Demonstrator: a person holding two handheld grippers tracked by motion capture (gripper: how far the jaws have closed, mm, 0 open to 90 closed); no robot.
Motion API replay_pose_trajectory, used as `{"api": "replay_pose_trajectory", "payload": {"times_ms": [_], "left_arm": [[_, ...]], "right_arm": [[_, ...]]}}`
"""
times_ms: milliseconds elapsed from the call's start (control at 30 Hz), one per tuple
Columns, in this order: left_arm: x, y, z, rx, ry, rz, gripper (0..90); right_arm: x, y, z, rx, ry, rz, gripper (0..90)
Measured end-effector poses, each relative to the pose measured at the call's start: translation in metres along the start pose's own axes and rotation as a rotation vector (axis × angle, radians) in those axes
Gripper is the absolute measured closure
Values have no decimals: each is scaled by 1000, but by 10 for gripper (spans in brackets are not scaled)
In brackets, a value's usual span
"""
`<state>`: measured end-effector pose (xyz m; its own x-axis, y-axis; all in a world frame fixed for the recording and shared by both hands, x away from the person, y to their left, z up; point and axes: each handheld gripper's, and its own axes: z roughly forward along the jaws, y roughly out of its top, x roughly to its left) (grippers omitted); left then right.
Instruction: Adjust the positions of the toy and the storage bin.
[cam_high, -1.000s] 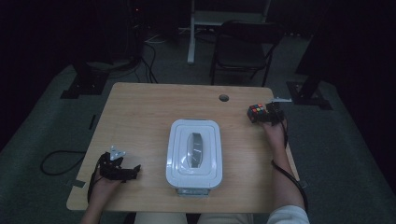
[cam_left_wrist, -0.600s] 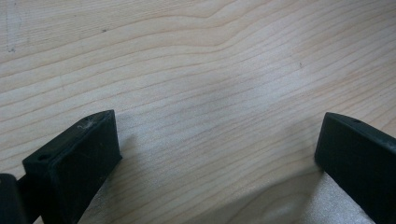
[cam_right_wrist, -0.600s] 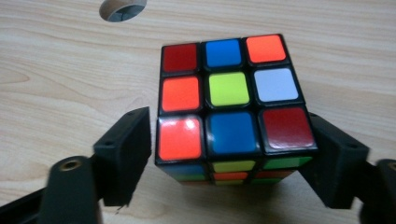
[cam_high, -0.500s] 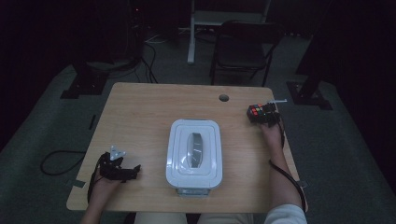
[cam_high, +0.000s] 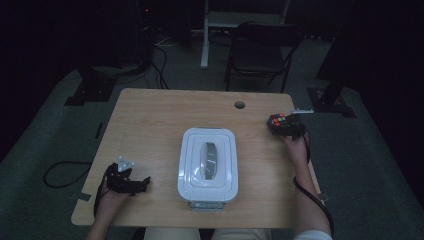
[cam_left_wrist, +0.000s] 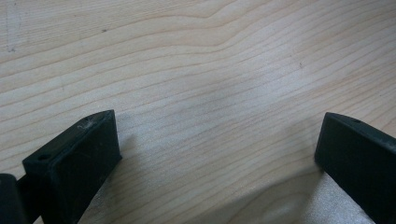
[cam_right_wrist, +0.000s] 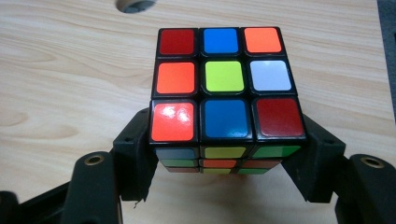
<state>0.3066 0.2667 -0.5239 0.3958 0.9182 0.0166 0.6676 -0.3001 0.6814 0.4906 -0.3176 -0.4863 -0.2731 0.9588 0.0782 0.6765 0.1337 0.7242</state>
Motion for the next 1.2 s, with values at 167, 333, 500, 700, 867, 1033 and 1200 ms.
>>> {"api": "replay_pose_trajectory", "payload": {"times_ms": [167,333,500,700,867,1033,1200], "left_arm": [[0,0,0,-1,-1,0,7],[0,0,0,-1,-1,-1,7],[0,0,0,0,1,-3,7],[0,0,0,1,0,-2,7],[0,0,0,1,4,-5,7],[0,0,0,0,15,-21,7],[0,0,0,-1,18,-25,7]], "right_arm": [[10,-6,-22,-16,11,-28,339],[20,-14,-42,-21,5,-75,339],[31,-27,-68,-43,4,-108,339],[38,-46,-91,-41,-9,-119,339],[41,-60,-104,-37,-10,-126,339],[42,-80,-118,-29,-4,-118,339],[48,-97,-125,2,1,-136,339]]}}
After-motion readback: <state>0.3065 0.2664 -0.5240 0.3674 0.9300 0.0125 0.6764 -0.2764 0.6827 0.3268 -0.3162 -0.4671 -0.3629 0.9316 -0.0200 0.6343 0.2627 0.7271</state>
